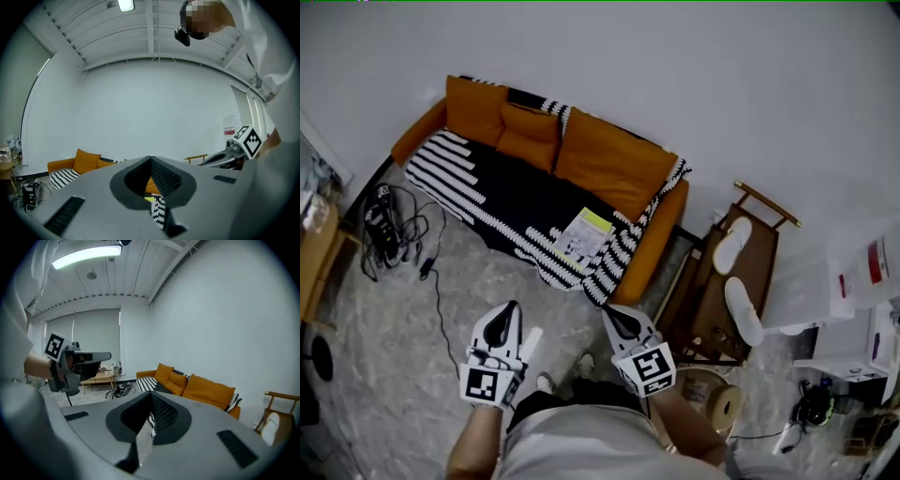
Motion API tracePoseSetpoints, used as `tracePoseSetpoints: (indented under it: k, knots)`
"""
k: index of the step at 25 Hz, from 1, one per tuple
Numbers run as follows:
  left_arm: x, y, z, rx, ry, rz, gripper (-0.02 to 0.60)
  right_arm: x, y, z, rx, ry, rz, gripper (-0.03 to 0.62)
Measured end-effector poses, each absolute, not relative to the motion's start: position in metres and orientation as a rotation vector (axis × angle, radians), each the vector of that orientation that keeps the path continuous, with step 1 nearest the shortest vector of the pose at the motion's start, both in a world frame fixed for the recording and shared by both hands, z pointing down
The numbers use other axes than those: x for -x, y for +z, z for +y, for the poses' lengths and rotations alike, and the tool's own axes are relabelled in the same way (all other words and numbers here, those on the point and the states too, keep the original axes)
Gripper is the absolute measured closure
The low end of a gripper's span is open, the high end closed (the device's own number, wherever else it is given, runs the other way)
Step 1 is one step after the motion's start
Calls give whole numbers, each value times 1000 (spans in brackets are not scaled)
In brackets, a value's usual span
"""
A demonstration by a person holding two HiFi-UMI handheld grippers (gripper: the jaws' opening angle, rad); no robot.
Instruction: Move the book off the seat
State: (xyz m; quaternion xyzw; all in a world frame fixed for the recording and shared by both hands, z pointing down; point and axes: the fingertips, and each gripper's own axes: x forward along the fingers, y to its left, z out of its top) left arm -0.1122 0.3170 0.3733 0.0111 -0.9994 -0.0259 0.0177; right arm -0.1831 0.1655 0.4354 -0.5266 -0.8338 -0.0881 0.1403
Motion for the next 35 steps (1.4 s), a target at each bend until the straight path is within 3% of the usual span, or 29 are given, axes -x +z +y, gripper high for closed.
tracePoseSetpoints:
  k: [8, 17, 20, 26, 29, 35]
  knots:
    - [161, 433, 327, 9, -138, -2991, 565, 253, 530, 190, 1513, -310, -2247, 572]
    - [209, 530, 347, 22, -209, -2908, 565, 342, 707, 229, 1306, 7, -2077, 568]
    - [222, 563, 350, 4, -231, -2875, 565, 364, 764, 242, 1238, 79, -1985, 508]
    - [235, 620, 353, 11, -287, -2844, 565, 393, 869, 260, 1092, 170, -1882, 493]
    - [236, 647, 358, 7, -293, -2802, 565, 419, 913, 267, 989, 283, -1844, 434]
    - [234, 673, 372, 16, -286, -2741, 565, 448, 975, 268, 868, 278, -1831, 425]
